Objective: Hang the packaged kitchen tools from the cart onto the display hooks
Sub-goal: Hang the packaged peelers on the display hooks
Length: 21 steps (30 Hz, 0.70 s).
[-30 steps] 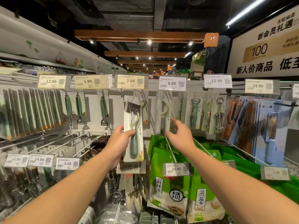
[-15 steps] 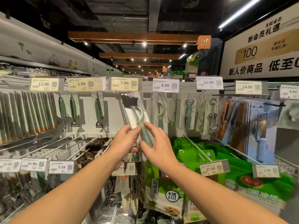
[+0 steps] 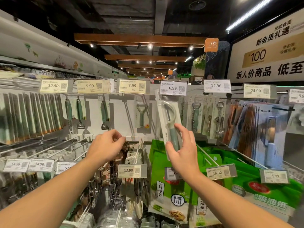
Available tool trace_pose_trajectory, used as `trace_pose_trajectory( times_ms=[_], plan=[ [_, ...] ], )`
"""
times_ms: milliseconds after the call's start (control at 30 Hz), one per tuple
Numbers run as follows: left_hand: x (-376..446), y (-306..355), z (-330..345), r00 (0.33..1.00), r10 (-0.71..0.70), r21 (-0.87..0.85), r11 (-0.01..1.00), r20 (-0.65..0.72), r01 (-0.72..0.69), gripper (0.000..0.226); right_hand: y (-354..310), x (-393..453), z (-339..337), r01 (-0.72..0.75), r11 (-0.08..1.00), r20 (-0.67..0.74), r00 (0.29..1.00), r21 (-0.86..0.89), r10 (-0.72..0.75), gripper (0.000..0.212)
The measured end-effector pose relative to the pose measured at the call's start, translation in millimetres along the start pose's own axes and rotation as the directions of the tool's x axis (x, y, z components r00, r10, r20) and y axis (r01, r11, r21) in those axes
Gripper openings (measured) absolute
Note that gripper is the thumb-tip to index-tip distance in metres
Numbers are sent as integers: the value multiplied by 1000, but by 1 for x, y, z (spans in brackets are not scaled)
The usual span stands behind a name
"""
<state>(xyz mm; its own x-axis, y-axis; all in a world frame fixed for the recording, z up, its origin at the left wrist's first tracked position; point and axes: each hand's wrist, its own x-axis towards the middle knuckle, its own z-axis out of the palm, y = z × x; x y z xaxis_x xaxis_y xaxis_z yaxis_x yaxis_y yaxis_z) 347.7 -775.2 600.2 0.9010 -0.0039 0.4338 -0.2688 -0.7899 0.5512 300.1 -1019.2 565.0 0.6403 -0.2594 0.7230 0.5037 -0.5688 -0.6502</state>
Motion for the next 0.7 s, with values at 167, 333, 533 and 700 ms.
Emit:
trace_pose_trajectory(
  times_ms=[167, 333, 533, 700],
  plan=[
    [-1, -2, 3, 999, 40, 80, 996, 33, -42, 14, 0, 6, -2, -52, 999, -9, 999, -9, 52, 60],
    [-1, -2, 5, 998, 62, 188, 980, 31, -67, 12, -1, 6, -1, -79, 997, -8, 997, -17, 79, 60],
    [-4, 1, 8, 990, 127, 324, 936, 61, -140, 18, 1, 8, 4, -150, 988, 17, 988, -37, 150, 60],
    [-4, 5, 11, 986, 135, 367, 916, 100, -162, 34, 7, 23, 9, -232, 969, 98, 966, -85, 239, 67]
  ],
)
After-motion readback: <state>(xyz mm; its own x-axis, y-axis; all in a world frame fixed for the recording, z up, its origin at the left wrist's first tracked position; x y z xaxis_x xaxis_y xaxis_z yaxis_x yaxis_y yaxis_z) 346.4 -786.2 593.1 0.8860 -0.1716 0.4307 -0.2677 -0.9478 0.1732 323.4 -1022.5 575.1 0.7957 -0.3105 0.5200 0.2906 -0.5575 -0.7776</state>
